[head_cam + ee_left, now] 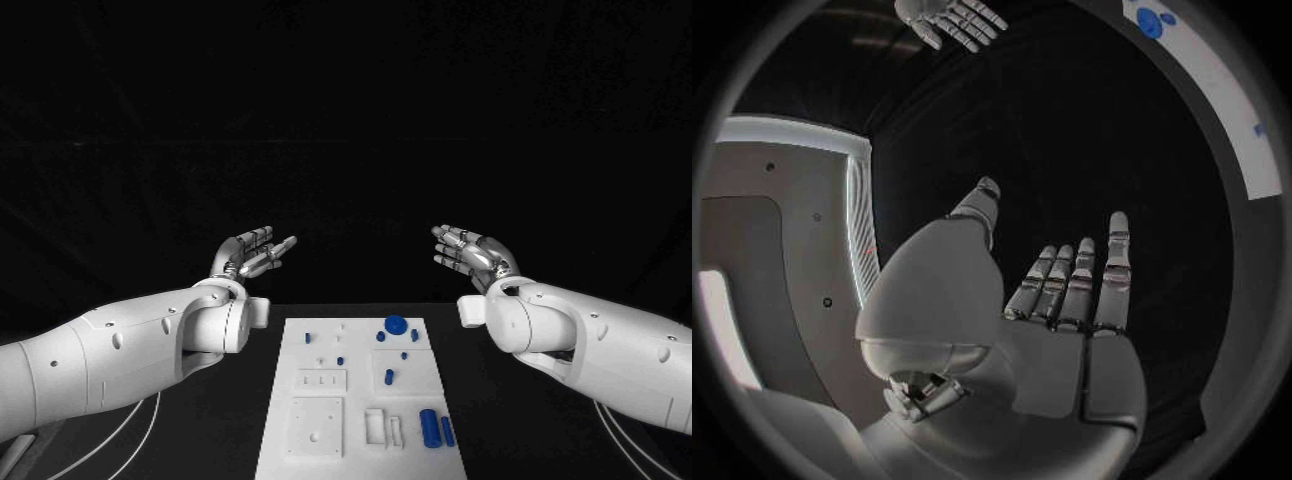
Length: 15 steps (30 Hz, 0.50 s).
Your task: Assemble the parts on the task board
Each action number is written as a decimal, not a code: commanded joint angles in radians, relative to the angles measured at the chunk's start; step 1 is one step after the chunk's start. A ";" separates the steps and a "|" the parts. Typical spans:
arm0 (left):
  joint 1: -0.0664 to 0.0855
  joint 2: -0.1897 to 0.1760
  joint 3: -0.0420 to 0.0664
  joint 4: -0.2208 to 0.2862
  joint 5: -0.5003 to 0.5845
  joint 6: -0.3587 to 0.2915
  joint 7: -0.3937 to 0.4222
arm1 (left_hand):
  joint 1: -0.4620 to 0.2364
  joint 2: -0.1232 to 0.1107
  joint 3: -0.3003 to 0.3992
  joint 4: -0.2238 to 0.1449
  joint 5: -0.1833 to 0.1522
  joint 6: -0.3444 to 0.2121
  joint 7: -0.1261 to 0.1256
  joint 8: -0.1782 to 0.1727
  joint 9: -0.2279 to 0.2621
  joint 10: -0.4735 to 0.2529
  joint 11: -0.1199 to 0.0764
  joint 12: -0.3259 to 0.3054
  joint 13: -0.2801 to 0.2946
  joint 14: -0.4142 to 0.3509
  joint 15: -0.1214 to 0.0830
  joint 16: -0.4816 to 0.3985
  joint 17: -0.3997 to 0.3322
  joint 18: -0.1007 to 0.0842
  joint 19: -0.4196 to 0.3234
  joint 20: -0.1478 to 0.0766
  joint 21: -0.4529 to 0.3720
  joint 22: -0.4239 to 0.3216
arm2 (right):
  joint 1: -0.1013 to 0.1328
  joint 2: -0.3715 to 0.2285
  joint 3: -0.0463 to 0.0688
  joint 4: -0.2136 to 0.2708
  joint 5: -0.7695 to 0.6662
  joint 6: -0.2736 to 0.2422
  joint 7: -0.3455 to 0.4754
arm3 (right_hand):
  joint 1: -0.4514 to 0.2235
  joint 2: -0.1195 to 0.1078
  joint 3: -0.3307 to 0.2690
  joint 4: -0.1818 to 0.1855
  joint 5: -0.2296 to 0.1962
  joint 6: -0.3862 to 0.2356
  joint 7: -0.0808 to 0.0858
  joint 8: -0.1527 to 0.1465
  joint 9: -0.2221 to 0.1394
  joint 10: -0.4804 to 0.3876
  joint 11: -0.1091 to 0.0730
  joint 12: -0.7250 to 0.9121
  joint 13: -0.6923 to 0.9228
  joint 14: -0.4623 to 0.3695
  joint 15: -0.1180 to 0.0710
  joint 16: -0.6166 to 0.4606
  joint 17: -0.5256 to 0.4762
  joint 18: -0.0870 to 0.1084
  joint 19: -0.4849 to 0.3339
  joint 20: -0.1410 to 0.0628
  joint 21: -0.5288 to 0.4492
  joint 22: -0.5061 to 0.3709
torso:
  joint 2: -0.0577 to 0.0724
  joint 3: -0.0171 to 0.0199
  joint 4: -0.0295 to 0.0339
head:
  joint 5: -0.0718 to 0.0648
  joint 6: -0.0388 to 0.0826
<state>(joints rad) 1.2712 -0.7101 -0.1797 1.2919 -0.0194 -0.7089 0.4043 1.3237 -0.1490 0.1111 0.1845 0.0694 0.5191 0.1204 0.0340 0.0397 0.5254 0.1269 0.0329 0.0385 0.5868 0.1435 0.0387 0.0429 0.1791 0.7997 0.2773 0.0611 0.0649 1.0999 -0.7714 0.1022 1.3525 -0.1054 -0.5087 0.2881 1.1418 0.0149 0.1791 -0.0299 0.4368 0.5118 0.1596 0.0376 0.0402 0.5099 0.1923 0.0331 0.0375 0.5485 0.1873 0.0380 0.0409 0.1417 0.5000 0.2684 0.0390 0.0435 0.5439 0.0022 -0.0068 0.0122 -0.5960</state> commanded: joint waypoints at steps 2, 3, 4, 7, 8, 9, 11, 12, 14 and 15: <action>0.005 0.004 -0.002 -0.006 -0.025 0.048 -0.039 | 0.044 -0.002 0.003 0.008 0.010 0.024 0.003 0.008 0.003 0.022 0.002 0.008 0.002 0.024 0.005 0.006 0.002 0.025 0.030 0.007 0.006 0.003 | 0.008 0.003 0.015 -0.041 -0.112 0.224 -0.161 | 0.024 0.002 0.008 -0.003 0.011 0.013 0.016 0.004 0.001 0.013 0.003 0.006 0.001 0.014 0.006 0.004 0.001 0.012 0.011 0.002 0.005 0.001 | 0.000 0.0000 -0.0001 | 0.000 0.000; 0.005 0.004 -0.002 -0.006 -0.025 0.048 -0.039 | 0.044 -0.002 0.003 0.008 0.010 0.024 0.003 0.008 0.003 0.022 0.002 0.008 0.002 0.024 0.005 0.006 0.002 0.025 0.030 0.007 0.006 0.003 | 0.010 0.004 0.018 -0.047 -0.117 0.236 -0.170 | 0.027 0.003 0.010 -0.006 0.015 0.017 0.016 0.004 0.002 0.014 0.004 0.006 0.001 0.014 0.006 0.004 0.001 0.011 0.011 0.001 0.005 0.001 | 0.000 0.0000 -0.0001 | 0.000 0.000; 0.005 0.004 -0.002 -0.006 -0.025 0.048 -0.039 | 0.044 -0.002 0.003 0.008 0.010 0.024 0.003 0.008 0.003 0.022 0.002 0.008 0.002 0.024 0.005 0.006 0.002 0.025 0.030 0.007 0.006 0.003 | 0.011 0.004 0.021 -0.053 -0.123 0.248 -0.180 | 0.032 0.005 0.014 -0.012 0.017 0.021 0.015 0.004 0.002 0.014 0.003 0.006 0.001 0.013 0.006 0.004 0.001 0.010 0.012 0.001 0.005 0.001 | 0.000 0.0000 -0.0001 | 0.000 0.000; 0.005 0.004 -0.002 -0.006 -0.025 0.048 -0.039 | 0.044 -0.002 0.003 0.008 0.010 0.024 0.003 0.008 0.003 0.022 0.002 0.008 0.002 0.024 0.005 0.006 0.002 0.025 0.030 0.007 0.006 0.003 | 0.014 0.004 0.026 -0.065 -0.133 0.271 -0.198 | 0.037 0.003 0.018 -0.026 0.014 0.027 0.014 0.005 0.002 0.013 0.002 0.006 0.001 0.015 0.005 0.004 0.001 0.009 0.012 0.000 0.005 0.001 | 0.000 0.0000 -0.0001 | 0.000 0.000; 0.005 0.004 -0.002 -0.006 -0.025 0.048 -0.039 | 0.044 -0.003 0.003 0.008 0.009 0.024 0.003 0.008 0.003 0.023 0.002 0.008 0.002 0.024 0.005 0.006 0.002 0.025 0.031 0.007 0.006 0.003 | 0.015 0.005 0.028 -0.069 -0.136 0.278 -0.203 | 0.049 0.000 0.020 -0.038 0.008 0.033 0.014 0.005 0.002 0.016 0.003 0.006 0.001 0.018 0.006 0.004 0.001 0.009 0.013 -0.001 0.005 0.001 | 0.000 0.0000 -0.0001 | 0.000 0.000; 0.005 0.004 -0.002 -0.006 -0.025 0.048 -0.039 | 0.044 -0.003 0.003 0.008 0.009 0.024 0.003 0.008 0.003 0.023 0.002 0.008 0.002 0.024 0.005 0.006 0.002 0.025 0.031 0.007 0.006 0.003 | 0.015 0.005 0.028 -0.070 -0.137 0.279 -0.205 | 0.051 0.002 0.018 -0.044 0.006 0.041 0.014 0.005 0.003 0.018 0.003 0.006 0.002 0.021 0.006 0.004 0.001 0.006 0.015 -0.002 0.005 0.001 | 0.000 0.0000 -0.0001 | 0.000 0.000; 0.005 0.008 -0.001 -0.012 -0.017 0.060 -0.029 | 0.044 -0.002 0.003 0.008 0.009 0.025 0.004 0.008 0.003 0.023 0.003 0.008 0.002 0.024 0.005 0.006 0.002 0.025 0.032 0.007 0.006 0.003 | 0.012 0.006 0.028 -0.099 -0.211 0.274 -0.182 | 0.064 -0.001 0.020 -0.059 -0.001 0.051 0.014 0.006 0.003 0.022 0.004 0.006 0.002 0.025 0.007 0.004 0.002 0.005 0.015 -0.004 0.005 0.001 | 0.000 -0.0009 0.0039 | 0.003 -0.011; 0.005 0.007 -0.001 -0.011 -0.017 0.061 -0.029 | 0.044 -0.002 0.003 0.008 0.009 0.025 0.004 0.008 0.003 0.023 0.003 0.008 0.002 0.024 0.005 0.006 0.002 0.025 0.032 0.007 0.006 0.003 | 0.012 0.006 0.028 -0.100 -0.217 0.273 -0.181 | 0.066 0.002 0.018 -0.067 -0.002 0.054 0.015 0.006 0.003 0.023 0.004 0.006 0.002 0.026 0.007 0.004 0.002 0.001 0.016 -0.006 0.005 0.002 | 0.000 -0.0010 0.0039 | 0.003 -0.011; 0.005 0.006 -0.001 -0.010 -0.017 0.062 -0.029 | 0.044 -0.002 0.003 0.008 0.009 0.025 0.004 0.008 0.003 0.023 0.003 0.008 0.002 0.024 0.005 0.006 0.002 0.025 0.032 0.007 0.006 0.003 | 0.011 0.007 0.028 -0.102 -0.250 0.266 -0.175 | 0.086 -0.003 0.021 -0.092 -0.010 0.077 0.018 0.007 0.004 0.044 0.007 0.007 0.003 0.049 0.014 0.005 0.003 -0.004 0.027 -0.013 0.006 0.002 | 0.000 -0.0014 0.0042 | 0.003 -0.014; 0.005 0.005 -0.001 -0.009 -0.017 0.063 -0.028 | 0.044 -0.001 0.003 0.007 0.009 0.028 0.006 0.008 0.003 0.025 0.004 0.008 0.002 0.025 0.005 0.006 0.002 0.025 0.032 0.007 0.006 0.003 | 0.011 0.009 0.028 -0.105 -0.274 0.261 -0.172 | 0.090 0.001 0.019 -0.109 -0.012 0.096 0.020 0.007 0.004 0.059 0.009 0.008 0.003 0.066 0.016 0.006 0.003 -0.022 0.039 -0.025 0.006 0.003 | 0.000 -0.0011 0.0038 | 0.004 -0.015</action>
<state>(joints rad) 1.2745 -0.7049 -0.1814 1.2808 -0.0307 -0.6713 0.3714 1.3620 -0.1513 0.1146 0.1880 0.0764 0.5408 0.1261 0.0387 0.0415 0.5431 0.1300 0.0395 0.0399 0.6058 0.1483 0.0386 0.0441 0.1947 0.8244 0.2842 0.0611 0.0671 1.1110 -0.7655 0.1296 1.2491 -0.2738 -0.2835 0.1209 1.2242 0.0158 0.1986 -0.1310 0.4264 0.5985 0.1708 0.0395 0.0438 0.5625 0.2005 0.0370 0.0397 0.6062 0.2016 0.0380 0.0432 0.1356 0.5329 0.2472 0.0422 0.0451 0.5436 0.0018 -0.0041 0.0151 -0.6077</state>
